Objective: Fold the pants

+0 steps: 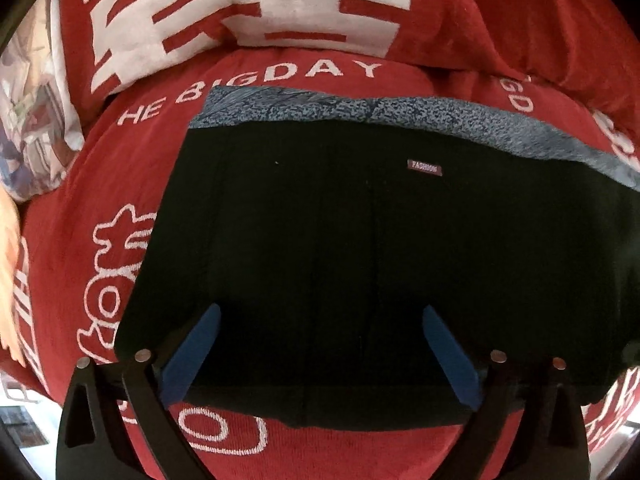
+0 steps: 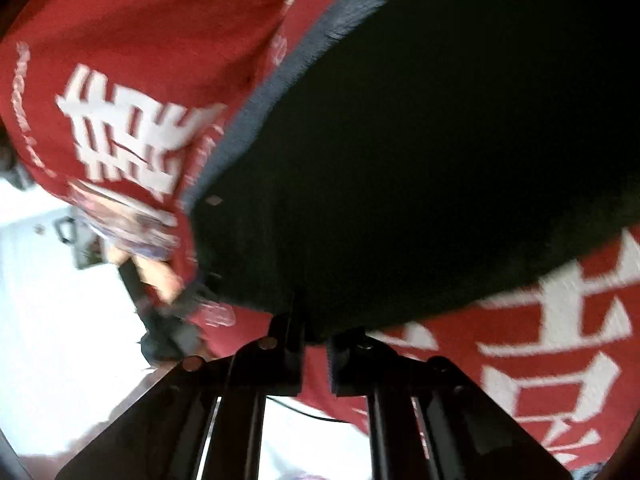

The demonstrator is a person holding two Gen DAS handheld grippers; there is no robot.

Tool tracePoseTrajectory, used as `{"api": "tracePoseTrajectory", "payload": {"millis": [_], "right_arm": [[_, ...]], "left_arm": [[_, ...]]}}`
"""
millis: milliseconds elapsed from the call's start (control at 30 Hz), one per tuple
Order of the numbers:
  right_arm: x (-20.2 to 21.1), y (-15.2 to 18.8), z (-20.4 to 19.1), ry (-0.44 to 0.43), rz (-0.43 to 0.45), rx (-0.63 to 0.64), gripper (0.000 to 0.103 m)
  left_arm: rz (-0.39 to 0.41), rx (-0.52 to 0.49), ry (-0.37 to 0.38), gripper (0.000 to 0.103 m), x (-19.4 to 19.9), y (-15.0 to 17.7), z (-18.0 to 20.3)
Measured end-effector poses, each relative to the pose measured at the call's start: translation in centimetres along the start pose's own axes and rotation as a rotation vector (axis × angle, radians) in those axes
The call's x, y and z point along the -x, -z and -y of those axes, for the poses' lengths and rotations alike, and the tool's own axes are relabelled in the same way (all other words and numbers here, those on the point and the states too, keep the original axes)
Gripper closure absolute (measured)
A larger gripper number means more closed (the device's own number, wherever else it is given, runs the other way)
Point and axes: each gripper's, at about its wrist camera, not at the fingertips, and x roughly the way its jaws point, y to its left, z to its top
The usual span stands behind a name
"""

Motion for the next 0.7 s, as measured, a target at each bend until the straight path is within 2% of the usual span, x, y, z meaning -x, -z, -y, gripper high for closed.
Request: {"api": "tracePoseTrajectory", "payload": {"millis": [33, 100, 133, 200, 267, 367, 400, 467, 567, 600, 633, 700], "right_arm": [[-0.7, 0.5, 1.2, 0.025, -0.018, -0.027, 0.095], [-0.2, 1.0, 2.9, -0.050, -0.010, -0.107, 0.095], [0.3, 1.1, 3.0, -0.042, -0.015, -0.106, 0.089], [2.2, 1.3, 2.3, 0.048, -0.021, -0.028, 0.086], [4.7, 1.2, 1.5, 0.112, 0.012, 0.073, 0.086], [8.4, -0.3, 0.1, 0.228, 0.120, 0.200, 0.086], [9.1, -1.0, 0.3, 0.253, 0.146, 0.221, 0.086], [9.2, -2.6, -0.1, 0.311, 0.176, 0.241, 0.086], [7.4, -3.6, 1.5, 0.415, 0.126, 0.251, 0.090], [7.0, -3.1, 2.5, 0.407, 0.121, 0.251, 0.090], [7.7, -2.4, 2.9, 0.374, 0.166, 0.256, 0.090], [8.1, -1.7, 3.3, 0.358, 0.136, 0.236, 0.090]], "left_arm": [[-0.012, 0.004, -0.011, 0.003, 0.2, 0.0, 0.1], [-0.036, 0.009, -0.010, 0.003, 1.0, -0.2, 0.4], [-0.041, 0.010, 0.002, 0.003, 1.7, -0.2, 0.6], [-0.023, 0.007, 0.044, 0.003, 3.7, -0.3, 1.5], [0.011, -0.005, 0.094, 0.003, 5.8, -0.3, 3.5], [0.018, -0.040, 0.189, 0.003, 6.3, -0.5, 8.8], [0.011, -0.048, 0.199, 0.003, 5.8, -0.9, 10.2], [-0.023, -0.057, 0.201, 0.003, 4.5, -0.6, 13.6], [-0.069, -0.097, 0.139, 0.003, 2.3, 1.5, 17.4], [-0.018, -0.062, 0.135, 0.003, 2.8, 2.0, 17.2], [-0.032, -0.054, 0.141, 0.003, 3.0, 2.4, 17.1], [-0.049, -0.044, 0.144, 0.003, 3.2, 2.4, 16.7]]}}
